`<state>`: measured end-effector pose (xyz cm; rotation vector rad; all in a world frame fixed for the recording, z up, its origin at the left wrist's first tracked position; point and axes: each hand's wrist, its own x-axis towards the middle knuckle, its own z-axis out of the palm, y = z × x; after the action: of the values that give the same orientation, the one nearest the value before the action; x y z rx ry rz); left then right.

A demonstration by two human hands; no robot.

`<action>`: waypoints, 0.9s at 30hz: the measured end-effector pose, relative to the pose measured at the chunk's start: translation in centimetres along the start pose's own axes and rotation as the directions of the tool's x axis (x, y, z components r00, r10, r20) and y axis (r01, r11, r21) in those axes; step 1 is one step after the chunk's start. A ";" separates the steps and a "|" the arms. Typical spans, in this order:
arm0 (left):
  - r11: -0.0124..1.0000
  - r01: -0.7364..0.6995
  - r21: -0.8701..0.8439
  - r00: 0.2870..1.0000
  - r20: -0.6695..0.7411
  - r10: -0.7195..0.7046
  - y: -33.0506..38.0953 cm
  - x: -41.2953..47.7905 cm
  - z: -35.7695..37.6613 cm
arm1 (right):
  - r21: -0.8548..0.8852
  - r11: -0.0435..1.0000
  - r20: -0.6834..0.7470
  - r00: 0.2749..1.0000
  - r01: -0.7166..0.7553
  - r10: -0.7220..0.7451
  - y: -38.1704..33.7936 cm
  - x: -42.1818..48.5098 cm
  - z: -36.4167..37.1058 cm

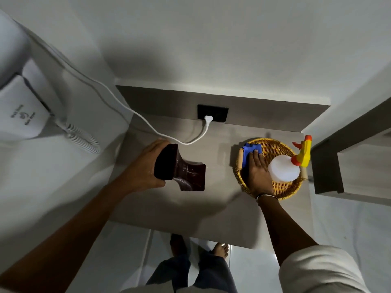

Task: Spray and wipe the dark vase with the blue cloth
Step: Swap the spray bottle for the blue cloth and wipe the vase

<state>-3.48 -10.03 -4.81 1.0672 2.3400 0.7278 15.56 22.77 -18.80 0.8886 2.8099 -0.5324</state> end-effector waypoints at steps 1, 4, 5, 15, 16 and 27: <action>1.000 0.005 -0.014 1.000 -0.011 -0.005 0.1 -0.2 -0.1 | 0.080 0.996 -0.032 0.999 -0.033 0.036 -0.4 -0.1 -0.3; 0.996 0.040 -0.078 0.999 -0.032 -0.043 -0.1 -1.1 -0.4 | 0.382 0.914 -0.179 0.960 -0.134 0.216 -2.0 -1.4 -1.8; 0.993 0.056 -0.101 0.997 -0.038 -0.060 -0.1 -1.4 -0.4 | 0.467 0.871 -0.238 0.928 -0.149 0.287 -2.6 -2.1 -2.5; 0.973 0.148 -0.178 0.985 -0.066 -0.162 -0.9 -2.9 -0.7 | 0.780 0.573 -0.310 0.951 0.251 0.005 -19.7 -11.8 -2.7; 0.970 0.145 -0.197 0.984 -0.070 -0.161 -1.1 -2.9 -0.7 | 0.753 0.584 -0.284 0.950 0.304 -0.129 -21.4 -12.0 -2.2; 0.977 0.113 -0.182 0.988 -0.083 -0.130 -4.6 -3.7 -0.4 | 0.147 0.921 -0.028 0.932 0.361 -0.361 -17.4 -11.0 3.4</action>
<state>-4.01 -15.63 -6.69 0.8218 2.3433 0.9374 14.58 2.40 -14.29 0.3829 2.9788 -0.7995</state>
